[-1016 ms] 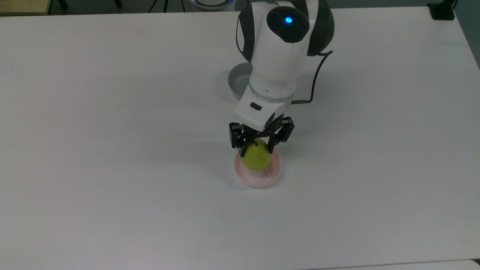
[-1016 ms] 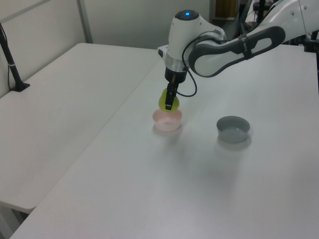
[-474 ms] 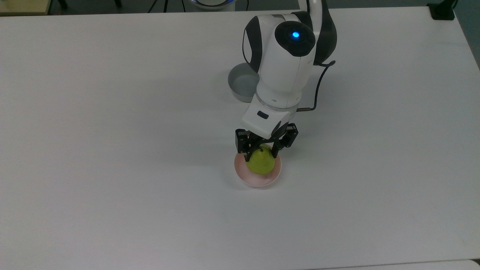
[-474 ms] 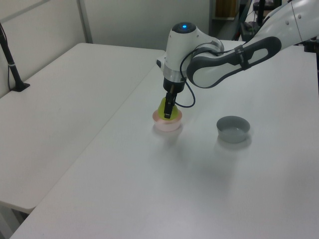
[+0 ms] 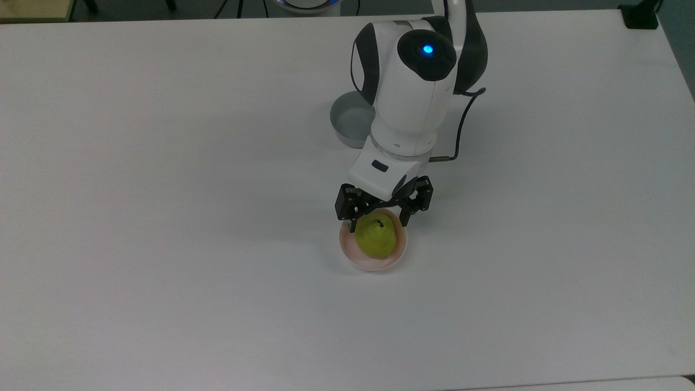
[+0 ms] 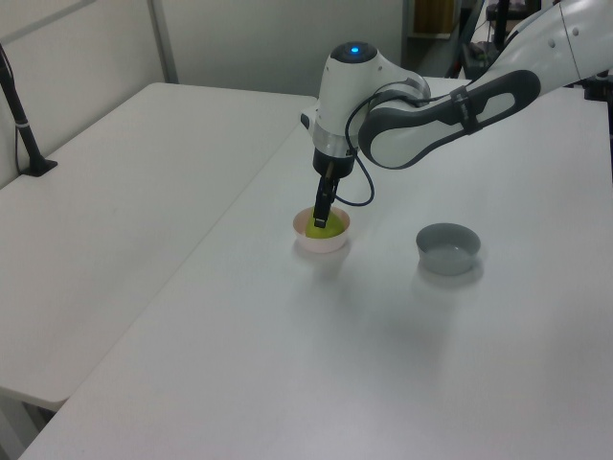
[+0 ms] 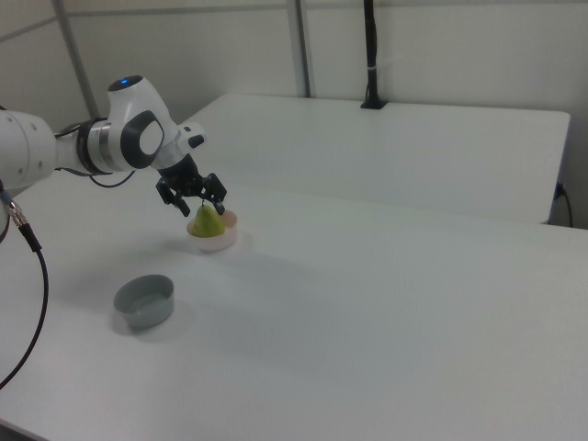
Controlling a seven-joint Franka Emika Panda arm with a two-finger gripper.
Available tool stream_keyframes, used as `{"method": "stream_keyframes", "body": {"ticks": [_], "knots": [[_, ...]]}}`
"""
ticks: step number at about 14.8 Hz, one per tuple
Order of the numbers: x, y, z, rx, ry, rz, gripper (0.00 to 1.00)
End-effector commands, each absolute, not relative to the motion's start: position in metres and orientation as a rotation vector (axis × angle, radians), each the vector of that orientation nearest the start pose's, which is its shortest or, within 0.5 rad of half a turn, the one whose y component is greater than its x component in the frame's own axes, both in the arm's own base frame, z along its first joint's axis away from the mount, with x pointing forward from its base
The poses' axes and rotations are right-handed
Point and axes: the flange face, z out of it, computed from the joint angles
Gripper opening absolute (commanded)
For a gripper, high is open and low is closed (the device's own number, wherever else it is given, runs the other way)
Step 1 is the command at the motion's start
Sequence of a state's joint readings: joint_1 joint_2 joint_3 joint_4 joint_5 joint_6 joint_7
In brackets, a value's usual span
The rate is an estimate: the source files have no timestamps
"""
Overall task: Place the pear in the bowl
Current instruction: 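Lower the pear into the pink bowl and open the gripper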
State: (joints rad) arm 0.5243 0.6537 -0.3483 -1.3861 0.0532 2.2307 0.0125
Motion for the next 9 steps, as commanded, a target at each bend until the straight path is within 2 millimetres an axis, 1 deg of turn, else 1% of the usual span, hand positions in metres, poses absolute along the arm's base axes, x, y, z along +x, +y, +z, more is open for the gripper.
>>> {"method": "stream_keyframes", "body": {"ticks": [1,2,3,4,6,7,8,9], "knots": [[0.723,0.189,0.372,-3.217,-0.331,-0.433,1.0],[0.723,0.188,0.374,-3.216,-0.33,-0.435,1.0],[0.722,0.186,0.38,-3.212,-0.324,-0.437,1.0],[0.721,0.182,0.405,-3.194,-0.305,-0.475,1.0],[0.711,0.17,0.43,-3.179,-0.264,-0.439,1.0],[0.707,0.157,0.448,-3.177,-0.234,-0.413,1.0],[0.698,0.144,0.476,-3.152,-0.202,-0.385,1.0],[0.688,0.127,0.503,-3.13,-0.17,-0.343,1.0]]}}
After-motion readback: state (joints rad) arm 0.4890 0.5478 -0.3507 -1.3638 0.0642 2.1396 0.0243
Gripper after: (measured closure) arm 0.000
